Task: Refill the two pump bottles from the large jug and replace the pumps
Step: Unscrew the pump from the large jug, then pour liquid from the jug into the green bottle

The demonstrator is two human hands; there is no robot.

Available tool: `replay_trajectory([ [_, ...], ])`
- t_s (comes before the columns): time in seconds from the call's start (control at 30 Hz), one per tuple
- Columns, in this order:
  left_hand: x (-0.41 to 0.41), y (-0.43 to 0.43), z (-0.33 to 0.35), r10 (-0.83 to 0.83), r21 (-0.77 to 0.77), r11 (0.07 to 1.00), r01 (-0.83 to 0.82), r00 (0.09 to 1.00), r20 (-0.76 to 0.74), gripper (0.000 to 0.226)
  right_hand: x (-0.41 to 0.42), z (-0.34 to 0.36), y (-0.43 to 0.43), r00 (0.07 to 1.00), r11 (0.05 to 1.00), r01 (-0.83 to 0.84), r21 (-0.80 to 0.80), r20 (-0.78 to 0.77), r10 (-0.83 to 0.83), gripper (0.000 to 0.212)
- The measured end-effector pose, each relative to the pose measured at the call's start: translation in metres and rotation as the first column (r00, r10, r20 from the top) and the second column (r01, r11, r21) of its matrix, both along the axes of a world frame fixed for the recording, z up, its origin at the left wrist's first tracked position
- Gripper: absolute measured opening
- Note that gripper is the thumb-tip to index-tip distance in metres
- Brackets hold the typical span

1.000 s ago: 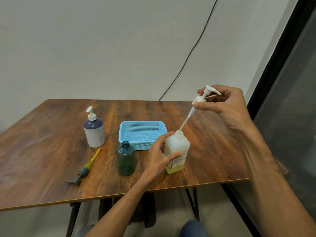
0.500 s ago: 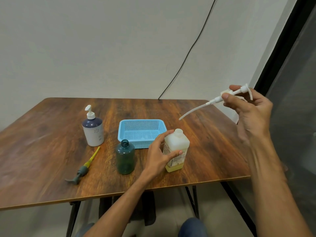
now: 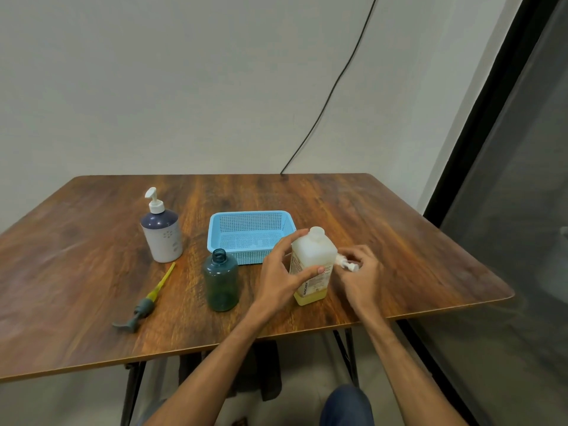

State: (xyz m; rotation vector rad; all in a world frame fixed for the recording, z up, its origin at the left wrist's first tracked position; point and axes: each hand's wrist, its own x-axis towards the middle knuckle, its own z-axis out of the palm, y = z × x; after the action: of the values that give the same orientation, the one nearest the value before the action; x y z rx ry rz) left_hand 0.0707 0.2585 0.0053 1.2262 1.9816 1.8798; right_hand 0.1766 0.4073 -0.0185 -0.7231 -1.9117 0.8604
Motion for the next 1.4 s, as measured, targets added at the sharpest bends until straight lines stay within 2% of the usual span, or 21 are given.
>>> replay_trajectory([
  [0.2,0.001,0.0,0.0,0.014,-0.008,1.0,-0.015,1.0,-0.008,0.072,-0.003,-0.031,0.004,0.979,0.996,0.055,0.066,0.191,-0.066,0.023],
  [0.33,0.001,0.0,0.0,0.018,-0.009,1.0,-0.018,1.0,-0.012,0.071,-0.005,-0.031,0.006,0.963,0.994,0.058,0.091,0.256,-0.08,0.023],
  [0.43,0.001,-0.001,0.002,0.022,-0.022,1.0,-0.022,1.0,-0.013,0.07,-0.004,-0.025,0.005,0.959,0.996,0.026,0.086,0.279,-0.05,0.026],
  [0.53,0.001,-0.002,0.003,0.013,-0.027,1.0,-0.013,1.0,-0.007,0.07,0.003,-0.018,0.006,0.956,0.998,-0.051,0.024,0.29,0.042,0.04],
  [0.6,0.001,-0.003,0.004,-0.002,-0.033,0.999,0.002,1.0,-0.001,0.07,0.009,-0.013,0.005,0.955,0.993,-0.115,-0.04,0.27,0.121,0.052],
  [0.87,0.007,-0.009,0.009,-0.002,-0.042,0.999,0.002,1.0,-0.012,0.078,0.013,0.004,-0.022,0.934,0.893,-0.348,-0.284,-0.017,0.358,0.085],
  [1.07,0.02,-0.033,0.015,0.166,0.065,0.985,-0.162,0.984,-0.069,0.076,-0.001,0.001,-0.048,0.918,0.861,-0.396,-0.32,-0.147,0.368,0.097],
  [1.23,0.029,-0.073,0.022,0.221,0.181,0.962,-0.204,0.972,-0.076,0.057,-0.012,0.001,-0.062,0.944,0.891,-0.329,-0.314,-0.113,0.309,0.098],
  [1.4,0.022,-0.112,0.013,0.391,0.26,0.896,-0.359,0.916,-0.084,0.036,-0.019,0.002,-0.062,0.972,0.935,-0.233,-0.266,-0.089,0.217,0.091],
])
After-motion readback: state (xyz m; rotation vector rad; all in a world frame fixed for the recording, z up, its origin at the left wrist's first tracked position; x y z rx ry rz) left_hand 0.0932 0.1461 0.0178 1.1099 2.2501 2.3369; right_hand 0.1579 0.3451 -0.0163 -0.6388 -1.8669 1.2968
